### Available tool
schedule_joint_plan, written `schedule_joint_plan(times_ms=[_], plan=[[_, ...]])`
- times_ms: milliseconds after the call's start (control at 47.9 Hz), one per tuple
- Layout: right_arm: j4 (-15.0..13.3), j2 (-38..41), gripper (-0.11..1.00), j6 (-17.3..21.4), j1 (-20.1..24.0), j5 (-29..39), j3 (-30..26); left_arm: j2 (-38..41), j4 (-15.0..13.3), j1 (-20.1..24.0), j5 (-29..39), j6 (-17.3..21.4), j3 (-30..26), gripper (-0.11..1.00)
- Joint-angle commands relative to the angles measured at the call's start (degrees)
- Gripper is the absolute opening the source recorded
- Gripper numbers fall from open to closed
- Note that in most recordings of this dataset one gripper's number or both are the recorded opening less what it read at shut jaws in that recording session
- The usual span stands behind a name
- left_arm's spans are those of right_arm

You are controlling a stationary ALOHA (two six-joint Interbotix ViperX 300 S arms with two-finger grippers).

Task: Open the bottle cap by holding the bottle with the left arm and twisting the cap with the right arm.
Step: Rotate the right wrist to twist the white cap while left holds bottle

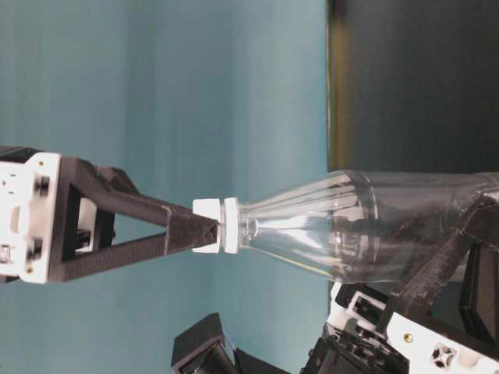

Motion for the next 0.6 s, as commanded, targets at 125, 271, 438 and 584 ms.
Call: schedule_joint_plan(times_ms=[125, 271, 438, 584], plan=[[-0.2, -0.2, 0.39, -11.4, 0.2, 0.1, -0.7, -0.3, 0.3, -0.2, -0.2, -0.1, -0.1, 0.83], [-1.2, -0.3, 0.39, -18.4, 0.2, 0.1, -0.7, -0.3, 0.2, -0.2, -0.2, -0.1, -0.3, 0.83], [-1.6, -0.3, 0.38, -27.3, 0.4, -0.3, -0.3, -0.2, 0.2, -0.2, -0.2, -0.1, -0.6, 0.83], [-1.5, -0.7, 0.38, -31.8, 0.5, -2.1, 0.5, -0.2, 0.2, -0.3, -0.2, -0.1, -0.6, 0.83]])
